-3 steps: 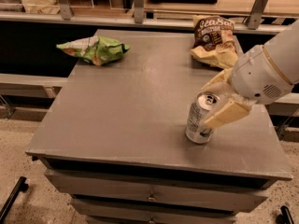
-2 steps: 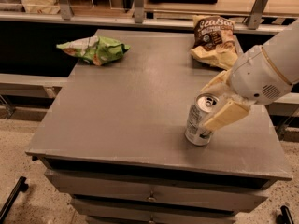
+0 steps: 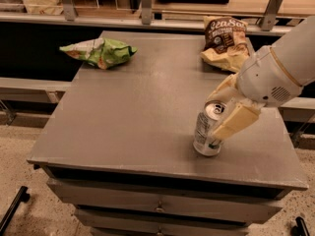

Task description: Move 7up can near green rice chip bag

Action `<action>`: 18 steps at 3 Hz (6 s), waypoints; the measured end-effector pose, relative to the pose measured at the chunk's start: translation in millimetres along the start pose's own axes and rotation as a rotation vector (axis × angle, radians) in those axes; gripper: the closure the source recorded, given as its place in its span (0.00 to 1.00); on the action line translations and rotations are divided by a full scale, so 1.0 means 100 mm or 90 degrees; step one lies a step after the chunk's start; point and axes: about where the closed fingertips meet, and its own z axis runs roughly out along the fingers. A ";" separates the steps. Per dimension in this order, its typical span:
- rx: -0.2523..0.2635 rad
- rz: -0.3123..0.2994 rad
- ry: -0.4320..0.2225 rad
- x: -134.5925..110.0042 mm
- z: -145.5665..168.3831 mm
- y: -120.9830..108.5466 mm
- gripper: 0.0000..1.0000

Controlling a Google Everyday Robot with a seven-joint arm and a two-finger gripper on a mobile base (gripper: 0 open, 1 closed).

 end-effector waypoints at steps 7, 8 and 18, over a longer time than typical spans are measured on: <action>0.090 -0.014 -0.070 -1.65 1.13 -2.22 1.00; 0.100 -0.020 -0.075 -1.77 1.14 -2.34 0.85; 0.192 -0.031 -0.221 -1.03 -0.03 -2.32 0.00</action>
Offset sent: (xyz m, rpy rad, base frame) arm 0.1177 0.0872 0.0439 0.1988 -0.1649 0.1093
